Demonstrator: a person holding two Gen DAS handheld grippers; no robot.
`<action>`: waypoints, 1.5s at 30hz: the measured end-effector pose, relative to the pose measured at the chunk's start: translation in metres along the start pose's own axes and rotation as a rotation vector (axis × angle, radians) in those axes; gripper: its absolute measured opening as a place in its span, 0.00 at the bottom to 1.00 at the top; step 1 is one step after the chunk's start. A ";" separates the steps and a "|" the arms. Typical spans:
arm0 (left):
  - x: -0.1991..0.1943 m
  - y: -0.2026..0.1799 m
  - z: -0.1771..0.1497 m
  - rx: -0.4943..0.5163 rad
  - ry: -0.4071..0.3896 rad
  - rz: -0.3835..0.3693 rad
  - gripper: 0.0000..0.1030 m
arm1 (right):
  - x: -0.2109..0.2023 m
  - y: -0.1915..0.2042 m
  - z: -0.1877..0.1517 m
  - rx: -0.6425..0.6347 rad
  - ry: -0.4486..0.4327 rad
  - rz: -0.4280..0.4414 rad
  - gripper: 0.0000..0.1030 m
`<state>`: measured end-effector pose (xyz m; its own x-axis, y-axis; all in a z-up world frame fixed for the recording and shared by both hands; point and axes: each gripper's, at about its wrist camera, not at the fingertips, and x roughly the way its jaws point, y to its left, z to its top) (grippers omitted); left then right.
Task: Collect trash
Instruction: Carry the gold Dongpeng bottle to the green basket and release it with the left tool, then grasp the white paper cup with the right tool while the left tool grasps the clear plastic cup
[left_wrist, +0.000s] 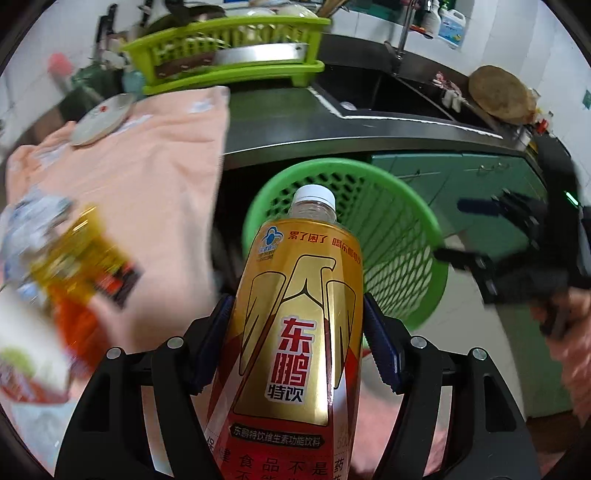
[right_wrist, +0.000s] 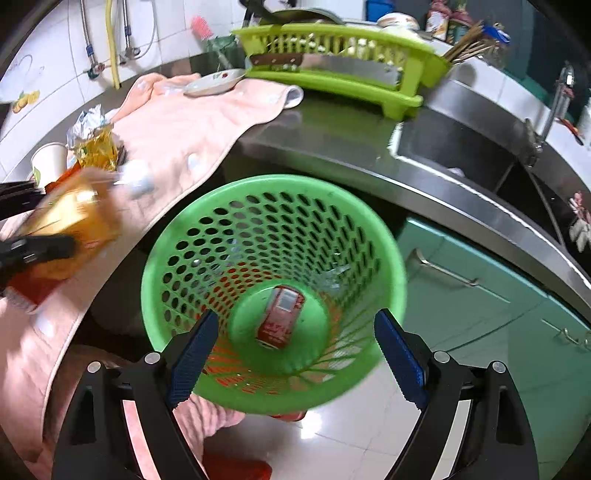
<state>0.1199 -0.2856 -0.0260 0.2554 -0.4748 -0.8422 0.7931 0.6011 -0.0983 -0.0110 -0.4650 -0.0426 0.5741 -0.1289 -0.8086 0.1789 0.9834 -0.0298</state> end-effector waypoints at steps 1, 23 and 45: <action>0.005 -0.006 0.006 -0.003 0.003 -0.004 0.66 | -0.003 -0.004 -0.001 0.008 -0.006 -0.001 0.81; 0.056 -0.013 0.035 -0.142 -0.023 -0.045 0.77 | -0.007 -0.019 -0.014 0.040 -0.011 0.016 0.81; -0.133 0.124 -0.070 -0.452 -0.313 0.413 0.87 | -0.003 0.102 0.029 -0.148 -0.053 0.201 0.82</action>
<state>0.1458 -0.1027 0.0363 0.6887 -0.2713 -0.6723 0.3049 0.9497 -0.0708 0.0293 -0.3684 -0.0263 0.6278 0.0681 -0.7754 -0.0598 0.9974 0.0392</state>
